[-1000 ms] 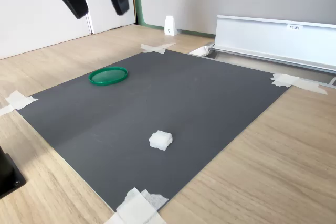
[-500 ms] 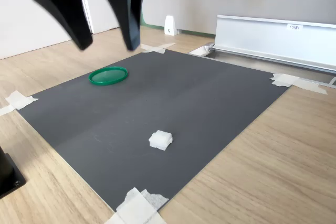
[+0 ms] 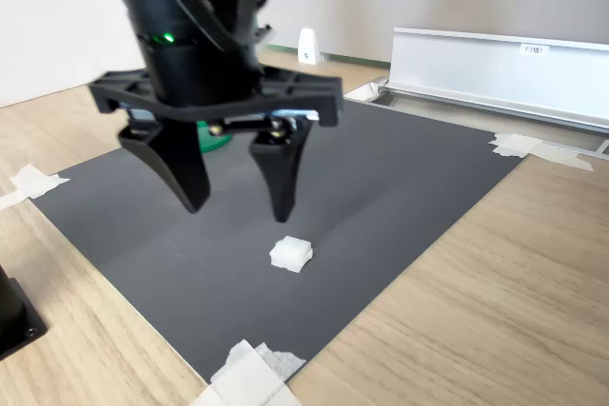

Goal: Grasp a white terminal and put it on the green lid.

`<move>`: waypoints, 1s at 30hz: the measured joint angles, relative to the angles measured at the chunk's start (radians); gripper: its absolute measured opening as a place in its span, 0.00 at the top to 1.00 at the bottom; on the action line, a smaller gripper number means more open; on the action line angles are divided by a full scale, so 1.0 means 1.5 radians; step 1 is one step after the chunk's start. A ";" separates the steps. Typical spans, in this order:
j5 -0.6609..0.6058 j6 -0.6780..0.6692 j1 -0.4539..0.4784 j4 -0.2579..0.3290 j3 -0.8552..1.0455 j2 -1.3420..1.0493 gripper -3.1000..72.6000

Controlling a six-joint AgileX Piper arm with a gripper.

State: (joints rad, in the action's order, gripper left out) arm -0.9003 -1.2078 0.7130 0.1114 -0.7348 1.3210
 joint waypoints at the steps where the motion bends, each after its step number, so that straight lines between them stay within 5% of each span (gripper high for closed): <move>1: 0.006 0.000 0.000 0.006 0.000 0.012 0.08; 15: 0.053 0.111 -0.115 -0.048 0.008 0.058 0.09; 30: 0.006 0.160 -0.121 -0.091 -0.049 0.045 0.10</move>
State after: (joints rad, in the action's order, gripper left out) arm -0.8906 -0.9676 0.5312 -0.0256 -0.8083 1.3889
